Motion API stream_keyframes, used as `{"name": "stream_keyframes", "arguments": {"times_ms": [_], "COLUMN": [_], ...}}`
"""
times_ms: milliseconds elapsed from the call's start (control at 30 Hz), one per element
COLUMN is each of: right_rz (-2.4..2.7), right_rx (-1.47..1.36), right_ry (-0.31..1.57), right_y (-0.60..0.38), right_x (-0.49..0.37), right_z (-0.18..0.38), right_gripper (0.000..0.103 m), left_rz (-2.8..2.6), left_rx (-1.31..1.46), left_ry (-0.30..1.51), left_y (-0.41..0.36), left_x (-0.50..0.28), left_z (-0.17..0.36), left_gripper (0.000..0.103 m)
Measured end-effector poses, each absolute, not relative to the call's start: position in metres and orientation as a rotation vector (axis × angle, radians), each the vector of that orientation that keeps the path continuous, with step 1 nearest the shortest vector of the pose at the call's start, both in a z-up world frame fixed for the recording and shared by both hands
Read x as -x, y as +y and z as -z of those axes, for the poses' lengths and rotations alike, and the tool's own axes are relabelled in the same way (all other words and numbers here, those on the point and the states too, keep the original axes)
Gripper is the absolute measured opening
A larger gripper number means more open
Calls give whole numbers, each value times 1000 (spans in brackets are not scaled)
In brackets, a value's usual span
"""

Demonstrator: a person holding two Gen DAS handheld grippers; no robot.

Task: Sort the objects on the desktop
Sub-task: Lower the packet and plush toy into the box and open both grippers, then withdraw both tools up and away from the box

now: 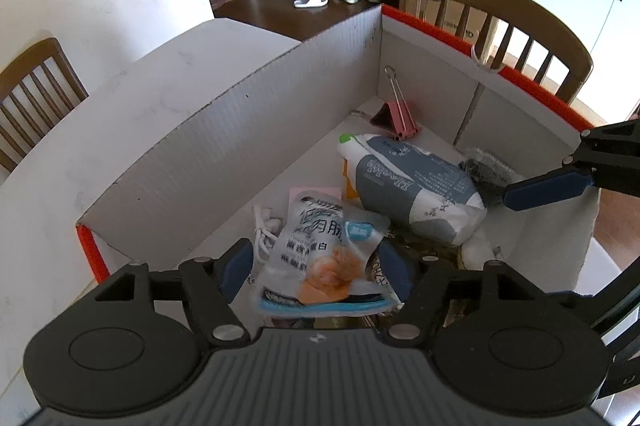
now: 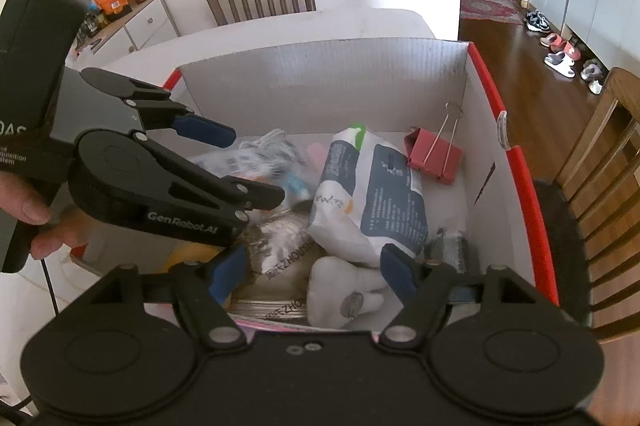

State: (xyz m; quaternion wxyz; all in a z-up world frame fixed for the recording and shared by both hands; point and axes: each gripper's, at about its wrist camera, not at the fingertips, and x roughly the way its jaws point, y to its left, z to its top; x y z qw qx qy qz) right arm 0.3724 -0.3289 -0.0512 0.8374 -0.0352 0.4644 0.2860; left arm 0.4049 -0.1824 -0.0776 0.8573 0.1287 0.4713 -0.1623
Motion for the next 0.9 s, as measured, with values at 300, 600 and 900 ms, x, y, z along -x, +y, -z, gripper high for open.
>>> {"name": "stream_keyframes", "arguments": {"times_ms": [300,600,900], "right_rz": [-638,-665,-688], "right_rx": [66,78,91], "right_ry": [942,891,851], "right_y": [-335,-339,-342], "right_x": [-365,-355,-344], "right_z": [39,24,18], "right_gripper": [80,83,85], "left_rz": [338,290,218], "left_rx": [-209,-149,-77], "left_ry": [939,840,790], "left_y": [-174,-168,-159], "left_x": [-391,-360,-326], "left_z": [61,36,18], "left_gripper": [72,79,79]}}
